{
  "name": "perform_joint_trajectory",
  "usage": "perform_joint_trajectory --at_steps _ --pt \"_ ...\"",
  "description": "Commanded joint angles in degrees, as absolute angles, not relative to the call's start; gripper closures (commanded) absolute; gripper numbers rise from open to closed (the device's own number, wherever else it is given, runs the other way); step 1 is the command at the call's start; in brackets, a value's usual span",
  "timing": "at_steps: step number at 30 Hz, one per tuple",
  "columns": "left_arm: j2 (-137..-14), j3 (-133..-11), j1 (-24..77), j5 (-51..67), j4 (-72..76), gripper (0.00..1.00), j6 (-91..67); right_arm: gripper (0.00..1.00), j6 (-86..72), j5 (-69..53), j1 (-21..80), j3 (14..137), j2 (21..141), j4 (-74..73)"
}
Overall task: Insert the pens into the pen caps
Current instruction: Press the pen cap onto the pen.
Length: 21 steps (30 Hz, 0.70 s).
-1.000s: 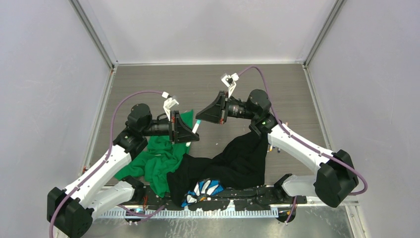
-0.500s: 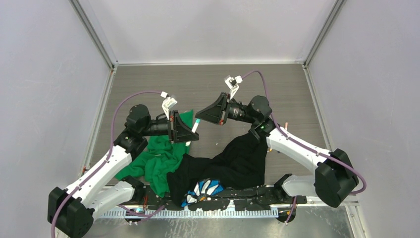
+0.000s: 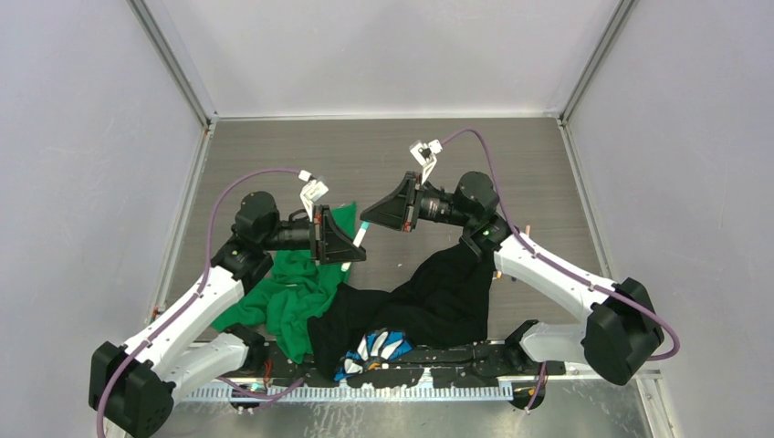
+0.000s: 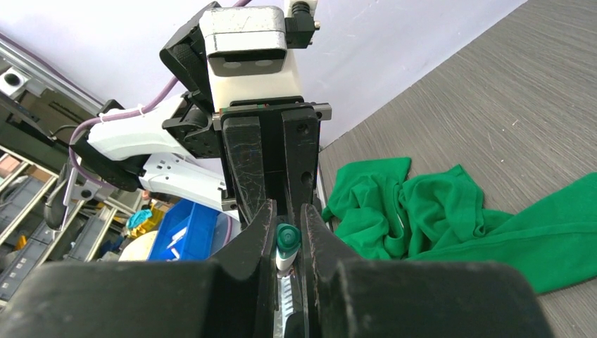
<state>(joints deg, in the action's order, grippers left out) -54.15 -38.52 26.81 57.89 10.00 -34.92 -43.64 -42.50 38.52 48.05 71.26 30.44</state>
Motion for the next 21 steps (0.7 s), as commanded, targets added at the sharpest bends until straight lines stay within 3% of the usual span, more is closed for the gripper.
perform_joint_trajectory --at_steps 1,15,21 --pt "-52.5 -43.8 24.7 46.6 29.0 1.00 -33.3 0.99 -43.0 -58.1 44.4 42.6 73.7 14.3" --pt "-53.8 -44.0 24.1 46.0 35.8 1.00 -36.6 0.99 -48.7 -60.3 47.1 39.4 73.9 20.9" --pt "-54.3 -46.1 22.8 46.9 31.9 1.00 -33.7 0.99 -43.9 -61.7 47.7 41.8 74.6 9.4"
